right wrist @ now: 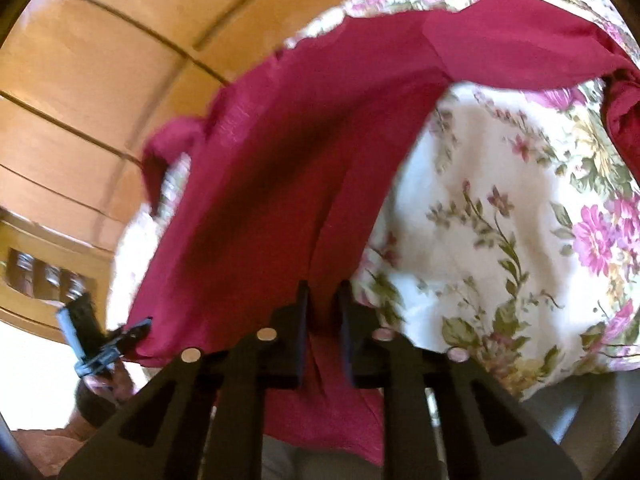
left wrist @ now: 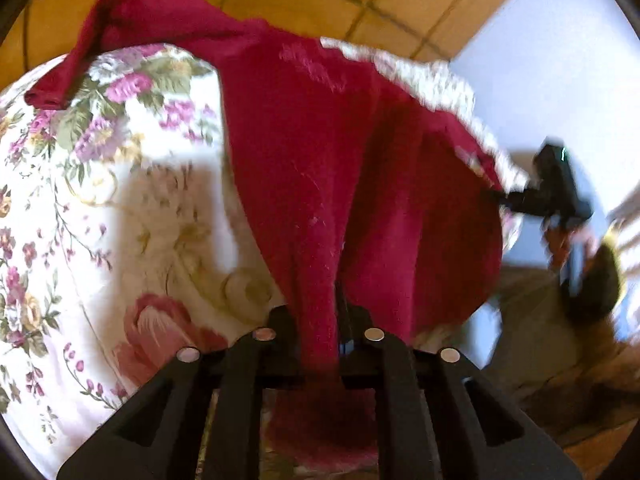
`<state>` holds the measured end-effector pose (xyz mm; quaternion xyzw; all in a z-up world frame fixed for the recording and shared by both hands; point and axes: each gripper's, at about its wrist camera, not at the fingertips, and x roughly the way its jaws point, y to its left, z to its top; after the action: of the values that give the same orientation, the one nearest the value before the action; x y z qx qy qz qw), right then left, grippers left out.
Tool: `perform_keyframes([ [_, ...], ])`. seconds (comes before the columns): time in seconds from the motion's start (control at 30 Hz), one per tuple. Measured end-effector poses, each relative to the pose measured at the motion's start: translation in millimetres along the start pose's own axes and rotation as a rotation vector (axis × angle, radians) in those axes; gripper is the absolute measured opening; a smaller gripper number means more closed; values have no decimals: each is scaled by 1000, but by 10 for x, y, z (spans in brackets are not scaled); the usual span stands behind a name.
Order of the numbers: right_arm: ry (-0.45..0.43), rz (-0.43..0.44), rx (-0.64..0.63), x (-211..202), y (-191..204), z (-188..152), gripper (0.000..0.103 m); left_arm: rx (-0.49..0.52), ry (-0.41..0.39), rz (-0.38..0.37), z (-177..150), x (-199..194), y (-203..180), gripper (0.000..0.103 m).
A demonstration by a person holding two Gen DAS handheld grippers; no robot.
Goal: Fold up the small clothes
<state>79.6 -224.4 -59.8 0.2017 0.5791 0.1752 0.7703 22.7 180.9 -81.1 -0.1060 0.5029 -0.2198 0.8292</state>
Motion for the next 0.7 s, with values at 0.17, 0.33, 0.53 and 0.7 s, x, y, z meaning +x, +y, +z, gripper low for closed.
perform_keyframes([
  [0.17,-194,-165,-1,-204,26,179,60,-111,-95,6,115,-104,303,68],
  [0.33,-350,-309,-268,-149,589,409,77,-286,-322,187,503,-318,908,86],
  [0.53,-355,-395,-578,636,1099,396,78,-364,-461,502,1077,-194,1486,87],
  [0.7,-313,-477,-579,1083,964,397,86,-142,-408,859,1548,133,1620,87],
])
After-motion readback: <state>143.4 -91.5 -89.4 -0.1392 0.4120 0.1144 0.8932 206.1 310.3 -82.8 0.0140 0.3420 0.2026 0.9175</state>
